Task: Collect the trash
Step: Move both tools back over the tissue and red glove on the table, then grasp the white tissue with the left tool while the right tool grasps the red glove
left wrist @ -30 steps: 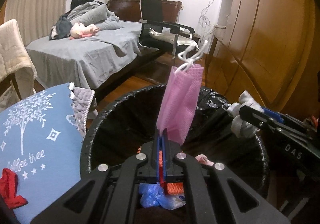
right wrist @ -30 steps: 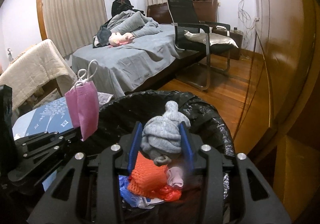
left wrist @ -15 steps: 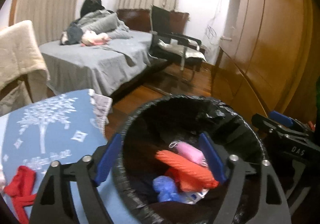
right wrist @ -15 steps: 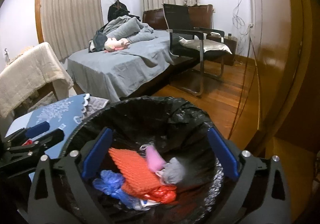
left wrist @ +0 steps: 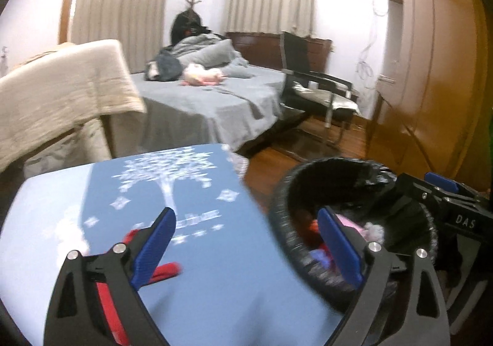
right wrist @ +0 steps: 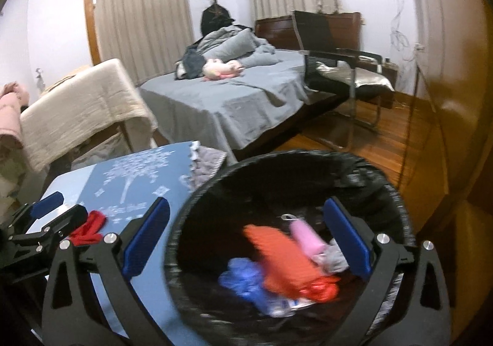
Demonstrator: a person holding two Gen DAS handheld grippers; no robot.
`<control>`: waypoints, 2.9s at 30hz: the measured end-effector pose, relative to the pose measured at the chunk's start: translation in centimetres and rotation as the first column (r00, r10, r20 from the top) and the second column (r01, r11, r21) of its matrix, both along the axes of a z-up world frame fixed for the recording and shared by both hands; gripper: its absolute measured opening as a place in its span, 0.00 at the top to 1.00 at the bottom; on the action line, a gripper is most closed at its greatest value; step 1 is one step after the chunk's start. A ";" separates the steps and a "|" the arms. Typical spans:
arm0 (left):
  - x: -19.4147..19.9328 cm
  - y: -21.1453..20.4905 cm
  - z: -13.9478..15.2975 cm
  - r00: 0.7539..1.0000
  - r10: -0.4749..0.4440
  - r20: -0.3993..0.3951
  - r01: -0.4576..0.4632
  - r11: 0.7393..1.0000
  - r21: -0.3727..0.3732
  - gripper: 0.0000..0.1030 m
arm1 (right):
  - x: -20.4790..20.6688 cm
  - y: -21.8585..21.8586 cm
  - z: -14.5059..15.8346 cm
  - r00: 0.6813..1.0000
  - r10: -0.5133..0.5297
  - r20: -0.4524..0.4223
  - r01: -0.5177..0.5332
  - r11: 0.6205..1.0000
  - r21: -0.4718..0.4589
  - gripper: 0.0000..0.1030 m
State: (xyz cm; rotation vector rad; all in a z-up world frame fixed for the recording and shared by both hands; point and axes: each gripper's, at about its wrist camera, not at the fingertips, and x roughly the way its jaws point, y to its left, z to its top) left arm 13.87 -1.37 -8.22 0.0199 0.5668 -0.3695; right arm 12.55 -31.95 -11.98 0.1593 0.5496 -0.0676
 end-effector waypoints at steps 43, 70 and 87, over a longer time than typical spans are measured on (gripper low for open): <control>7.1 19.4 -7.8 0.910 0.390 -0.139 -0.377 0.920 0.107 0.11 | 10.8 20.1 -4.9 0.957 0.272 -0.100 -0.278 0.959 -0.051 0.05; 7.2 19.6 -7.7 0.928 0.308 -0.208 -0.303 0.951 0.058 0.66 | 10.4 20.7 -5.3 0.947 0.299 -0.117 -0.304 0.952 -0.027 0.05; 2.7 25.6 -7.3 0.890 0.413 -0.192 -0.405 0.911 0.082 0.65 | 10.2 28.1 -7.3 0.888 0.406 -0.214 -0.418 0.909 -0.010 0.05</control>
